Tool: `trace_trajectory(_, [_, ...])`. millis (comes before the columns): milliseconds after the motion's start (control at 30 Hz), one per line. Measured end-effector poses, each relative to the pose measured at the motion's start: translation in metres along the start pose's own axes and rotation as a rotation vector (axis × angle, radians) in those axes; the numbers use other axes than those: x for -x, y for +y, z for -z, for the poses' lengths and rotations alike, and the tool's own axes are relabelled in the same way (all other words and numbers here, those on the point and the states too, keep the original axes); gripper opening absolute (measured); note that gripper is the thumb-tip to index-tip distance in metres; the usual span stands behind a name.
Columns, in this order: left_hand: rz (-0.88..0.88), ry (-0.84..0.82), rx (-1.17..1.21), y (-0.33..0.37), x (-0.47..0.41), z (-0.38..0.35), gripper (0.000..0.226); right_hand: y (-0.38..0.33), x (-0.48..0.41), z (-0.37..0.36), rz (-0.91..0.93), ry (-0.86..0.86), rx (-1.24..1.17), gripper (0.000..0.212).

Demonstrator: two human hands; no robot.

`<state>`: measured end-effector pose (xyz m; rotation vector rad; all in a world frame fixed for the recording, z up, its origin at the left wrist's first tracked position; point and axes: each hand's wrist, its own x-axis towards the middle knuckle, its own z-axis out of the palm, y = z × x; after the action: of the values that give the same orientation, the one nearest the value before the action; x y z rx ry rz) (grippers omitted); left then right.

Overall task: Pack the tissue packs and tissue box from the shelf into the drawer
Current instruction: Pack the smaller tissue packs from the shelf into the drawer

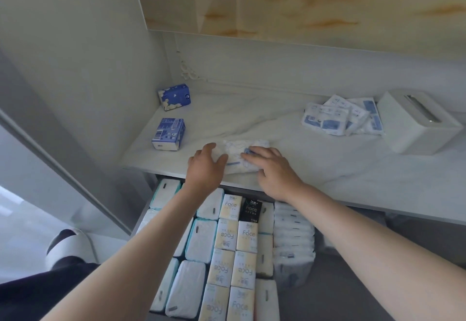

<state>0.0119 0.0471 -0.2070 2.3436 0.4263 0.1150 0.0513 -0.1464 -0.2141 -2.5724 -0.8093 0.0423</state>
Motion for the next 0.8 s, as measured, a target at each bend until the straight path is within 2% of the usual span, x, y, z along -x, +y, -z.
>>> trace_trajectory(67, [0.045, 0.033, 0.106, 0.002, -0.003, -0.001, 0.053, 0.0, -0.008, -0.005, -0.013, 0.101, -0.135, 0.051])
trace_trajectory(167, [0.151, 0.021, 0.307, 0.005, -0.004, 0.0, 0.068, -0.002, -0.015, -0.007, -0.201, 0.256, -0.262, 0.036])
trace_trajectory(267, [0.227, -0.01, 0.337, 0.011, -0.002, -0.003, 0.085, -0.001, -0.019, -0.005, -0.308, 0.155, -0.33, 0.038])
trace_trajectory(367, [0.294, -0.058, 0.51, 0.012, 0.001, -0.004, 0.071, -0.005, -0.017, 0.002, -0.299, 0.088, -0.397, 0.038])
trace_trajectory(433, [0.311, -0.09, 0.634, 0.013, 0.006, -0.002, 0.066, -0.009, -0.009, 0.009, -0.315, 0.091, -0.428, 0.045])
trace_trajectory(600, [0.053, -0.143, 0.632, 0.033, 0.035, 0.01, 0.074, -0.021, 0.02, 0.038, -0.287, 0.04, -0.409, 0.089])
trace_trajectory(700, [-0.15, -0.235, 0.514, 0.053, 0.055, 0.02, 0.076, -0.03, 0.043, 0.062, -0.24, 0.009, -0.245, 0.091])
trace_trajectory(800, [-0.289, -0.299, 0.335, 0.069, 0.075, 0.023, 0.077, -0.042, 0.072, 0.089, -0.313, -0.051, -0.161, 0.072])
